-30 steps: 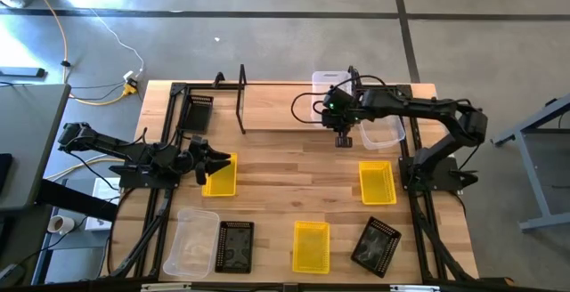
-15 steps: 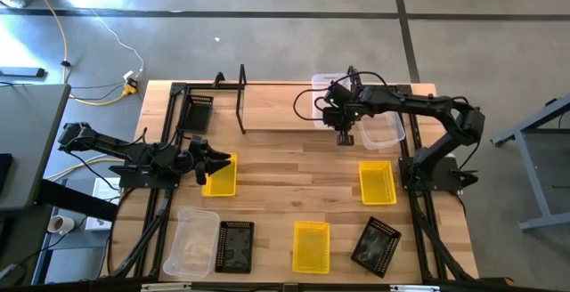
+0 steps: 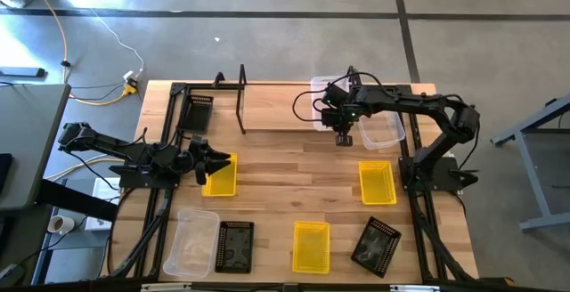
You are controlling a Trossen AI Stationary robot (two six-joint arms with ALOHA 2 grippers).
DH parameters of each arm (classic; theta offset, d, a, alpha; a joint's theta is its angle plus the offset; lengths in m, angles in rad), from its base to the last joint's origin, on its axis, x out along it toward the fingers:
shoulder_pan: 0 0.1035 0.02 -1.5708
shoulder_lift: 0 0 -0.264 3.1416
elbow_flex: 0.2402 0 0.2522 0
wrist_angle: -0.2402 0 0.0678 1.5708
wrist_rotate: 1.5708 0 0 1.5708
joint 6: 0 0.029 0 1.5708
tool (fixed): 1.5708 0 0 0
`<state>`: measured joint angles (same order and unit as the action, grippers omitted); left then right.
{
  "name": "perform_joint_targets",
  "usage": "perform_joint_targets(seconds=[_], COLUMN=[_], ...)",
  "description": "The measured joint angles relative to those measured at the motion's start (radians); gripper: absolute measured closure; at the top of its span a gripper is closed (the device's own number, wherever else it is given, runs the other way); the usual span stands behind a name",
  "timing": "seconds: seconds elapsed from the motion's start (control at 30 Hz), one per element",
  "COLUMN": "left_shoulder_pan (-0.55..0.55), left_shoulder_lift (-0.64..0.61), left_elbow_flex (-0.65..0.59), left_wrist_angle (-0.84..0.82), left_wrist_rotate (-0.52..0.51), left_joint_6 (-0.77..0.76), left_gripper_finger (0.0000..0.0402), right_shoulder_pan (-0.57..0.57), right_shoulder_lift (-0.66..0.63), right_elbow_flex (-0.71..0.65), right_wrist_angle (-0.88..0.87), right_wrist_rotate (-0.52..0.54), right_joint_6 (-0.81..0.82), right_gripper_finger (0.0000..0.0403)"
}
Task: Stack baskets on shelf by color
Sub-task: Put the middle transparent bin on the shelf
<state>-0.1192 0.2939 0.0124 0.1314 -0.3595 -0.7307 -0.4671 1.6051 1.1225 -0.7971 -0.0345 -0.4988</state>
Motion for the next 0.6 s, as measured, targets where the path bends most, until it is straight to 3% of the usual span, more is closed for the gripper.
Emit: perform_joint_targets(seconds=[0.6], left_shoulder_pan=[0.000], left_shoulder_lift=[0.000], left_elbow_flex=[0.000], left_wrist_angle=[0.000], left_wrist_rotate=[0.000], left_joint_6=[0.000], left_gripper_finger=[0.0233], right_shoulder_pan=[0.000], right_shoulder_lift=[0.001], right_elbow_flex=[0.000], right_wrist_angle=[0.001], right_wrist_rotate=[0.026], right_joint_6=[0.029], right_gripper_finger=[0.0402])
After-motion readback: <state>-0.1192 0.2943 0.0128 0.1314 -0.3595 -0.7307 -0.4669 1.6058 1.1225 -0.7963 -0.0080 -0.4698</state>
